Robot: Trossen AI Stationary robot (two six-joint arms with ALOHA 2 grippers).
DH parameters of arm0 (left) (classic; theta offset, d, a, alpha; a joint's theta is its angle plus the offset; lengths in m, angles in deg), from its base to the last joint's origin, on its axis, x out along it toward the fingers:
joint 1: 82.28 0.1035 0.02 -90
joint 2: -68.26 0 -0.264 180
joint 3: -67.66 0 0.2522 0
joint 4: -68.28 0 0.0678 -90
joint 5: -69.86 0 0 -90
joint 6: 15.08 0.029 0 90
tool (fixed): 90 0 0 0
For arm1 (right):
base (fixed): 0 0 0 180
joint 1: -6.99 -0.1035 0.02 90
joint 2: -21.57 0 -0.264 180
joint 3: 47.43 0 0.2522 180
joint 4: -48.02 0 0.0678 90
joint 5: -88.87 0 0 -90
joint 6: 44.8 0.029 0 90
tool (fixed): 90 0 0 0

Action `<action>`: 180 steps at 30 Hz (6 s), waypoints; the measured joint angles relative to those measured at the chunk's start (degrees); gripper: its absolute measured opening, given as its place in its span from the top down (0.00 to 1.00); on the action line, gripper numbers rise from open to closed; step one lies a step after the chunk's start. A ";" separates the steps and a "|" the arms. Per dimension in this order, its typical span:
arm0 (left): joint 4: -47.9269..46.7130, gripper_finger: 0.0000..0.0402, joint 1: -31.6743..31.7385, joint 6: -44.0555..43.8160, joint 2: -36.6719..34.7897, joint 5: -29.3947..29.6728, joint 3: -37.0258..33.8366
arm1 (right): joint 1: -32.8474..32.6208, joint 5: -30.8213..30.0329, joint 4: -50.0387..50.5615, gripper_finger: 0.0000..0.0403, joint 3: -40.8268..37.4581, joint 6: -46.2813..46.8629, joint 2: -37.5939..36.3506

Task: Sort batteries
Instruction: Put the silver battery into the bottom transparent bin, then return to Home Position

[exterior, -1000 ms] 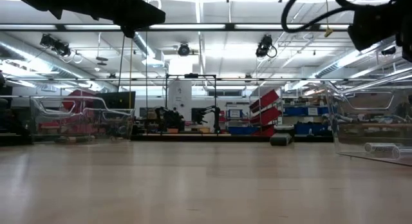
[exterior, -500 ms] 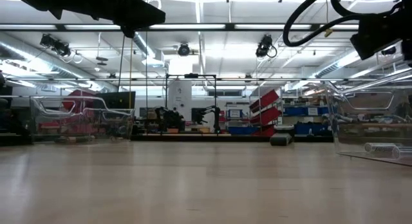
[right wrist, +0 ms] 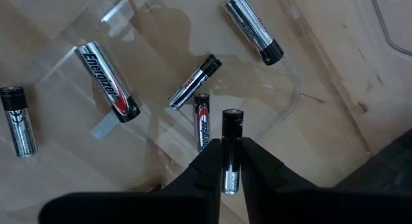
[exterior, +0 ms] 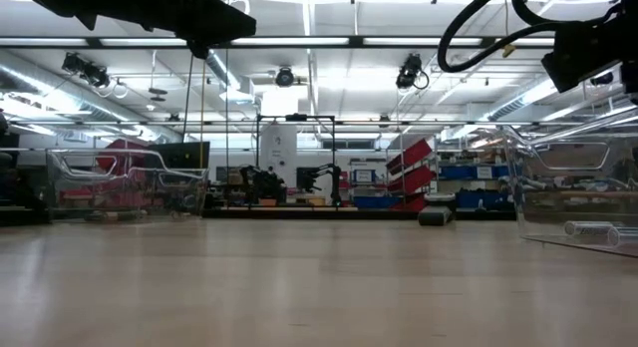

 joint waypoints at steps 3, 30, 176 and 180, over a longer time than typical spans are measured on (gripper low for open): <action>0.00 0.78 0.00 0.00 0.00 0.00 0.00 | 0.00 -0.04 0.02 0.88 0.00 0.01 0.00; 1.08 0.78 -4.16 -3.00 0.00 -3.08 -0.02 | 0.00 -6.38 -0.34 0.85 4.97 -3.60 -6.73; -8.96 0.78 -5.53 -2.93 -49.05 -7.56 -32.20 | 15.54 -26.99 -79.97 1.00 -59.58 -95.70 -92.87; -8.96 0.78 -5.53 -2.93 -49.05 -7.56 -32.20 | 15.54 -26.99 -79.95 1.00 -59.58 -95.68 -92.87</action>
